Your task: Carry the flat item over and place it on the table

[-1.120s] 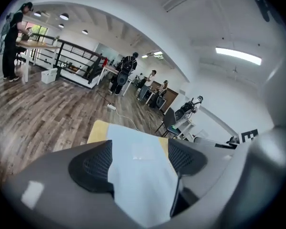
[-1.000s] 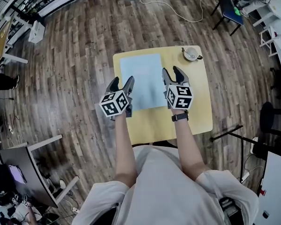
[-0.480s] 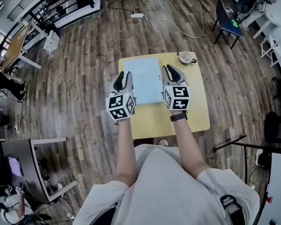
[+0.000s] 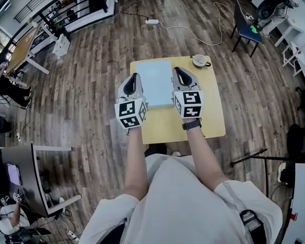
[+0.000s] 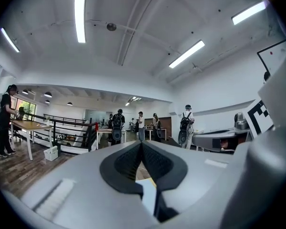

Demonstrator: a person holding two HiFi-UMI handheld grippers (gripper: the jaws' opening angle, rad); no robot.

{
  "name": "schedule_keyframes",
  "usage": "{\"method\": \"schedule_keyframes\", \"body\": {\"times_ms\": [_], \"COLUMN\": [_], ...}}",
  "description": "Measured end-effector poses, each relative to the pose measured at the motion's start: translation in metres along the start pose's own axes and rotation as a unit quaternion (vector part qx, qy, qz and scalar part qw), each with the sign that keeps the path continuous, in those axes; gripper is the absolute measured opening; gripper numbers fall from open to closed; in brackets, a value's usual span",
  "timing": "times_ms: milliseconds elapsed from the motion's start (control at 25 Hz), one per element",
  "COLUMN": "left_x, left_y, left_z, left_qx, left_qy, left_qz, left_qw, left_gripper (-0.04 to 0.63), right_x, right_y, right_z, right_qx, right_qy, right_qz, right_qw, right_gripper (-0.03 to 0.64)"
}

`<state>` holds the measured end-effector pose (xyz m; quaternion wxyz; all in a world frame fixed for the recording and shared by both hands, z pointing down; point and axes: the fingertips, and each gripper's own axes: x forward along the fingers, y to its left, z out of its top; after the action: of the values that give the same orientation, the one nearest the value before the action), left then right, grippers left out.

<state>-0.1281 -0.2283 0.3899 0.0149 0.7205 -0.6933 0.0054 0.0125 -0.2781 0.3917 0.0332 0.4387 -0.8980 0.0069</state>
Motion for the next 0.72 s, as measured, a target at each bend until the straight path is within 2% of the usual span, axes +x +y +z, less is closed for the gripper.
{"method": "schedule_keyframes", "body": {"times_ms": [320,720], "left_x": [-0.015,-0.033], "left_y": [-0.012,-0.024], "left_z": [0.01,-0.005], "left_qx": [-0.003,-0.013], "left_qy": [-0.014,-0.002], "left_qz": [-0.002,-0.013], "left_qw": [0.9999,0.9998], "left_gripper": [0.01,0.009], "right_x": [-0.024,-0.043], "right_y": [0.007,0.015], "right_z": [0.012,-0.004], "right_qx": [-0.014,-0.002], "right_qy": [-0.013,-0.003], "right_qz": [0.005,0.007], "right_qw": [1.0,1.0], "right_gripper": [0.014,0.014]}}
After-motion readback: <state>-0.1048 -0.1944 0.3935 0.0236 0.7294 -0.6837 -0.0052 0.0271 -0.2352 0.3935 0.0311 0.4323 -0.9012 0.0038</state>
